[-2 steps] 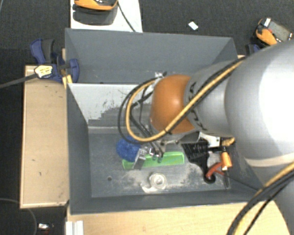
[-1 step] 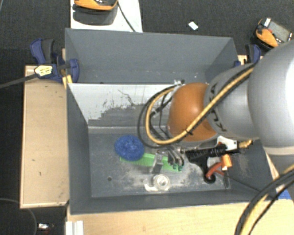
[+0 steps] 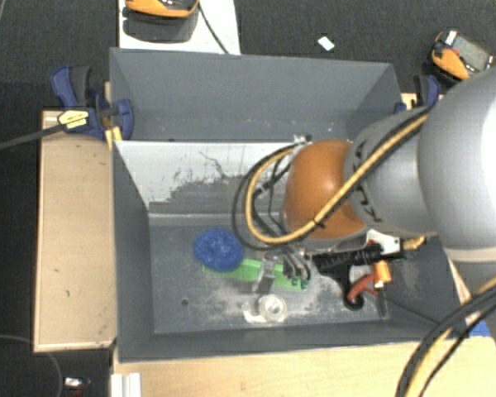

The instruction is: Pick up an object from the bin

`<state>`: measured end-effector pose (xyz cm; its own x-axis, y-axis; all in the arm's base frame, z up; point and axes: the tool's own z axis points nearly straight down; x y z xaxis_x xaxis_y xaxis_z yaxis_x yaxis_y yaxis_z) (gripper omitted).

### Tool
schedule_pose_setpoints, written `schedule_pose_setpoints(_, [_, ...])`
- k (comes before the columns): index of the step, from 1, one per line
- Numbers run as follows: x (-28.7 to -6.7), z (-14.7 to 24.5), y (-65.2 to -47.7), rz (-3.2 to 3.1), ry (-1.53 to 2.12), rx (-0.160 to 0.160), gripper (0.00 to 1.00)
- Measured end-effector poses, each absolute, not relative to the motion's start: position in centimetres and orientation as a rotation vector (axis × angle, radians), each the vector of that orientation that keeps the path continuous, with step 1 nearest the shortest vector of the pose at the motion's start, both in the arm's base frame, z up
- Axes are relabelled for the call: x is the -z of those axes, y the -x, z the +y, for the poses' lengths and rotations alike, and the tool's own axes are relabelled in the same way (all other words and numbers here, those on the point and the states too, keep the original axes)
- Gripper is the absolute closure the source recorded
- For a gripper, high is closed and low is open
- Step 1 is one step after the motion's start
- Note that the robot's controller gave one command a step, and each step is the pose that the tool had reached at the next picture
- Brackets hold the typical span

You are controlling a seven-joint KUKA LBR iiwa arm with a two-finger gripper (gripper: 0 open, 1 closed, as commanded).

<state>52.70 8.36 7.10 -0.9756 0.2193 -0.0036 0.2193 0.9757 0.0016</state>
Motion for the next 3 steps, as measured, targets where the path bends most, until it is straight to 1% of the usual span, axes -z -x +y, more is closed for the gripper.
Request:
schedule_pose_setpoints(2, [-9.2, 8.3, -52.7, 3.114, -0.352, -0.004, 1.00])
schedule_pose_setpoints(3, [-12.9, 8.3, -52.5, 3.122, -0.354, -0.002, 1.00])
